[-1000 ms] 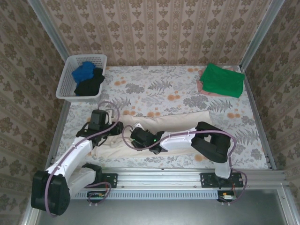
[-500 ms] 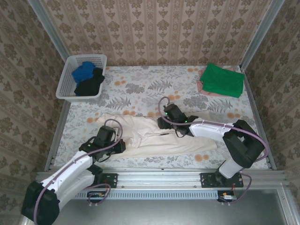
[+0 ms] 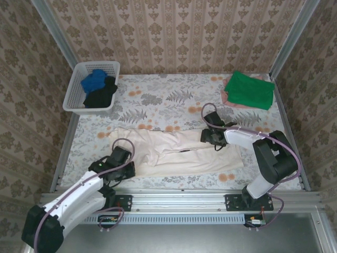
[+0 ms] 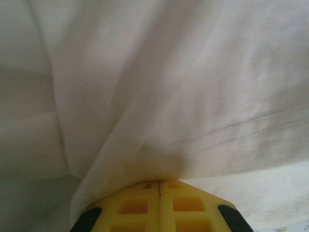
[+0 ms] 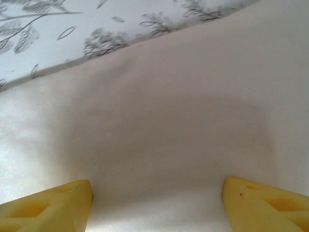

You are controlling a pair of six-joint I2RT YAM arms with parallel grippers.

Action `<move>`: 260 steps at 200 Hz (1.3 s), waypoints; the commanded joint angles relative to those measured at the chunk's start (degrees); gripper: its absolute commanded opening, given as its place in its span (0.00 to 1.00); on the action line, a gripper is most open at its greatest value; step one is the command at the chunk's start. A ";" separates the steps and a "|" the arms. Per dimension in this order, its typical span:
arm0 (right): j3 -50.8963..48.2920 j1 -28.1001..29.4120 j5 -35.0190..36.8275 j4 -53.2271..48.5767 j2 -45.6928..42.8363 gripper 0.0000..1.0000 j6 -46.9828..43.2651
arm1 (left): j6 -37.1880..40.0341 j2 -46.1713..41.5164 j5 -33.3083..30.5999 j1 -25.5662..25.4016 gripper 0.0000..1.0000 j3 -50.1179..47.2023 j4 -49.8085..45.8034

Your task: Fold and stack the t-shirts

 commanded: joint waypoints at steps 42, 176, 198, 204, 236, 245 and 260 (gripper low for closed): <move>-0.33 -1.82 -2.16 -3.72 -7.42 0.74 -1.09 | 7.60 1.78 -5.51 0.54 0.17 18.95 -6.88; -1.17 -12.56 -8.51 -3.25 -1.46 0.69 5.78 | 17.63 43.34 5.06 27.26 0.15 22.01 18.06; -1.50 -14.05 -6.35 -5.78 -3.54 0.70 4.25 | 17.67 45.68 5.19 27.58 0.13 22.73 18.10; -1.75 -14.61 -5.96 -6.37 -4.35 0.70 3.84 | 17.71 45.91 5.54 27.61 0.12 22.70 18.17; -3.95 -17.64 -7.32 -6.93 -9.35 0.71 2.31 | 16.89 43.56 5.40 27.46 0.13 22.74 16.27; -3.84 -17.56 -6.96 -7.81 -10.83 0.71 1.27 | 17.26 42.07 5.27 27.27 0.14 23.42 15.25; -3.20 -16.05 -7.84 -7.98 -14.04 0.70 -0.14 | 18.05 39.02 3.68 25.76 0.22 25.06 13.48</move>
